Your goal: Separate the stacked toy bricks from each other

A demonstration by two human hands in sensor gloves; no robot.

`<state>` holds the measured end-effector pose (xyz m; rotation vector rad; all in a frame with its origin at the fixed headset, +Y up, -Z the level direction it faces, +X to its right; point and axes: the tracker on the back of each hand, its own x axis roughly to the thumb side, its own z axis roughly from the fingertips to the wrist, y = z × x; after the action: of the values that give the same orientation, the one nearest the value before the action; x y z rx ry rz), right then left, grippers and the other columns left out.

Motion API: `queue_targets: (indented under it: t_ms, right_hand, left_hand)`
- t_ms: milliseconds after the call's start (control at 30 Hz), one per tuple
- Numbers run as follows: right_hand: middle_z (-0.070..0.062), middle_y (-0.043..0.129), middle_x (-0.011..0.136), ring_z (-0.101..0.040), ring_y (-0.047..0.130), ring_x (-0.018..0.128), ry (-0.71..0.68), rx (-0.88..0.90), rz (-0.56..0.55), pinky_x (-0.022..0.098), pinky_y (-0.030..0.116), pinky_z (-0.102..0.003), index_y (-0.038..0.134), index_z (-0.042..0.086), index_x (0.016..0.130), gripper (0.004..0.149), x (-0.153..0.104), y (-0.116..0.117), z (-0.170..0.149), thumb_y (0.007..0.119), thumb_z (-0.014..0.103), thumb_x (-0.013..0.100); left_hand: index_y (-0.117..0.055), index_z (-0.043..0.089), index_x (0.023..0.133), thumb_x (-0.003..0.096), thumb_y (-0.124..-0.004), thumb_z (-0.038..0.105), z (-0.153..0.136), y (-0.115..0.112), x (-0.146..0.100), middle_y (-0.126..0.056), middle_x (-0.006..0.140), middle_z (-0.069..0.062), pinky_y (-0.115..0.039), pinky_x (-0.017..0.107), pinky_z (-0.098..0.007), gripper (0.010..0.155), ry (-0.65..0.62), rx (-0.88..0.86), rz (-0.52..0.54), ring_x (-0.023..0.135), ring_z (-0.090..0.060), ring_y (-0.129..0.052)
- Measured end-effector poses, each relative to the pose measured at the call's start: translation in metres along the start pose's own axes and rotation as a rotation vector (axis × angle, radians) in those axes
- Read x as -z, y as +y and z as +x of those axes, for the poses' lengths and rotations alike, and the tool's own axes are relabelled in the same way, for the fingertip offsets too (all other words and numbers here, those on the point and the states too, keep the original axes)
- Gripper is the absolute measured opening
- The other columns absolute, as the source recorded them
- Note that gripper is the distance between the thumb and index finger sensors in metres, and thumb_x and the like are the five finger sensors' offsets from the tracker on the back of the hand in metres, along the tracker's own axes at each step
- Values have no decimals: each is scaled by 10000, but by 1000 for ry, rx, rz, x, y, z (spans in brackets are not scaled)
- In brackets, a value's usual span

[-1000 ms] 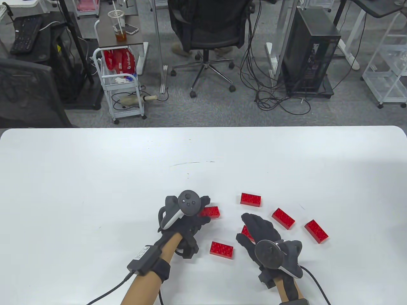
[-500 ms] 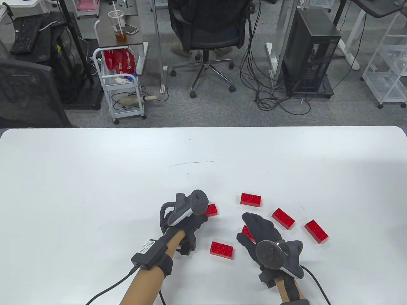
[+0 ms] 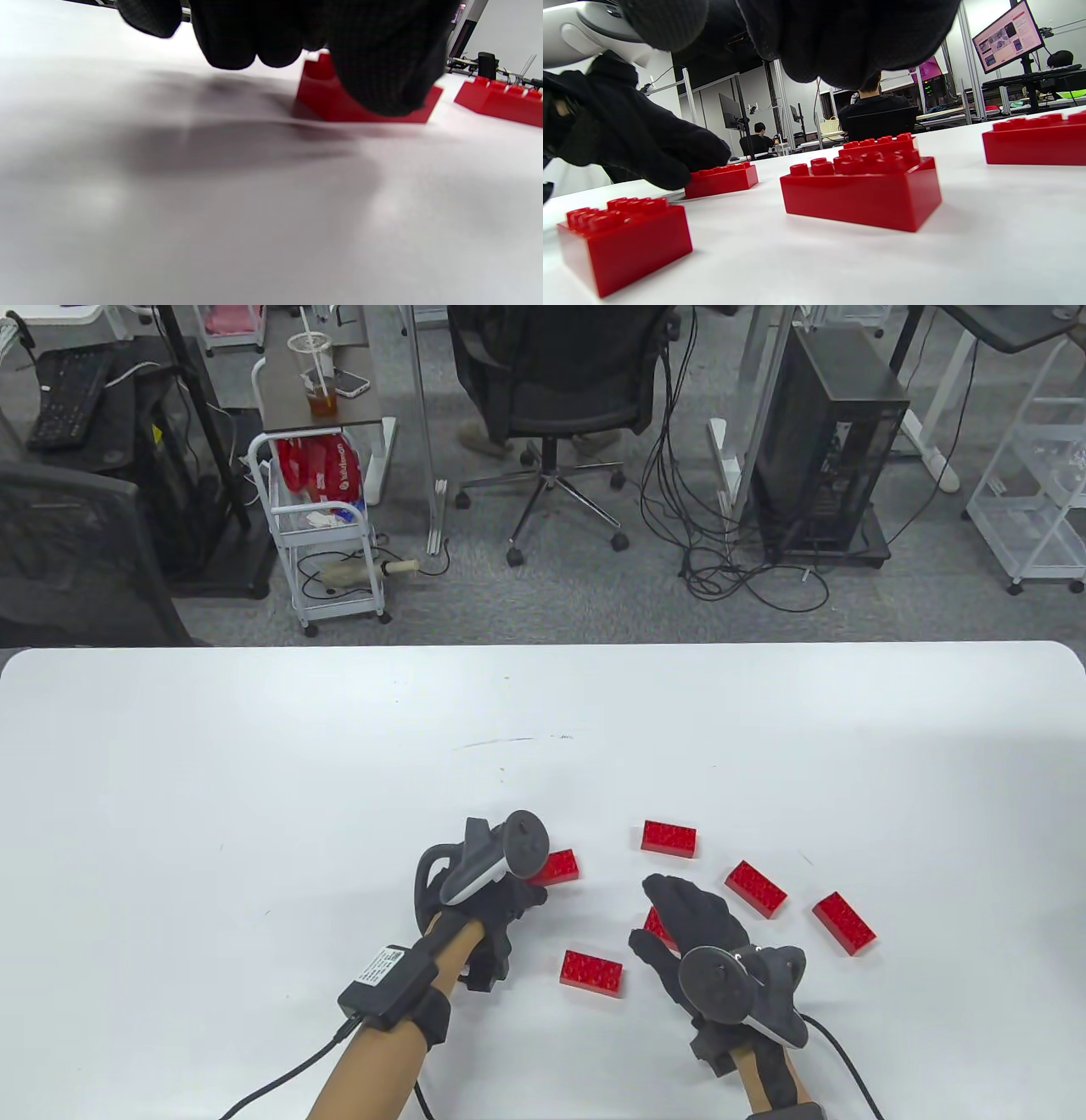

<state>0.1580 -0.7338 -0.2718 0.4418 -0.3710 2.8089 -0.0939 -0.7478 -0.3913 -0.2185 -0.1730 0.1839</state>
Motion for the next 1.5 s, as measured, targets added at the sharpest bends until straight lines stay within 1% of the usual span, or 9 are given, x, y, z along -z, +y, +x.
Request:
queue_targets:
  t_ms: [133, 233, 400, 533, 633, 933, 1133, 1300, 1500]
  right_hand:
    - [-157, 701, 1088, -382, 827, 917, -5, -11, 6, 643, 733, -572, 579, 155, 1105, 683, 0, 1, 1, 647, 526, 536]
    - [-158, 699, 1089, -383, 826, 918, -11, -16, 12, 644, 732, -573, 576, 153, 1106, 686, 0, 2, 3, 647, 528, 536]
    - [-157, 695, 1092, -386, 823, 921, -23, -28, 18, 644, 730, -575, 573, 152, 1108, 691, 0, 4, 6, 645, 531, 535]
    - [-159, 691, 1095, -389, 821, 923, -36, -38, 15, 645, 729, -577, 571, 152, 1109, 696, -1, 4, 9, 643, 537, 533]
    - [-160, 690, 1096, -391, 819, 925, -45, -54, 11, 646, 727, -579, 569, 149, 1110, 705, -2, 3, 12, 640, 545, 531]
    - [-165, 687, 1096, -401, 816, 927, -51, -62, 25, 647, 721, -588, 570, 142, 1110, 721, -2, 6, 13, 634, 562, 527]
    - [-167, 684, 1096, -402, 813, 928, -50, -66, 27, 646, 720, -589, 567, 141, 1110, 723, -2, 6, 13, 632, 562, 526]
    - [-169, 683, 1096, -403, 813, 927, -57, -63, 32, 647, 720, -588, 565, 141, 1110, 722, -3, 7, 14, 632, 561, 527]
    - [-167, 681, 1098, -400, 812, 929, -65, -53, 48, 647, 719, -587, 565, 140, 1110, 721, -3, 9, 15, 631, 560, 527]
  left_hand:
    - [-485, 241, 1159, 396, -824, 556, -15, 16, -18, -616, 1174, -62, -606, 782, -566, 893, -11, -40, 41, 1052, -339, -740]
    - [-463, 229, 1166, 397, -792, 585, -31, 26, -35, -594, 1191, -85, -593, 785, -578, 909, -24, -88, 100, 1069, -357, -717]
    - [-426, 217, 1178, 396, -750, 620, -52, 34, -63, -537, 1217, -124, -541, 795, -612, 937, -30, -114, 166, 1112, -404, -634]
    - [-428, 232, 1177, 391, -724, 644, -71, 30, -84, -529, 1218, -146, -521, 792, -631, 936, -12, -105, 227, 1115, -426, -614]
    - [-401, 238, 1183, 388, -704, 663, -82, 24, -98, -502, 1229, -151, -503, 795, -644, 951, 4, -72, 221, 1129, -433, -585]
    - [-374, 223, 1184, 392, -687, 673, -92, 11, -136, -489, 1232, -162, -485, 794, -658, 963, -21, -96, 268, 1134, -448, -565]
    - [-347, 218, 1185, 393, -674, 682, -91, 1, -138, -471, 1235, -159, -488, 795, -653, 974, -9, -80, 225, 1138, -441, -553]
    - [-347, 222, 1183, 393, -674, 680, -89, 0, -138, -479, 1233, -149, -491, 796, -649, 970, -16, -68, 229, 1137, -432, -563]
    - [-341, 219, 1182, 392, -676, 676, -91, -4, -136, -484, 1231, -142, -491, 799, -645, 973, -4, -58, 209, 1136, -427, -567]
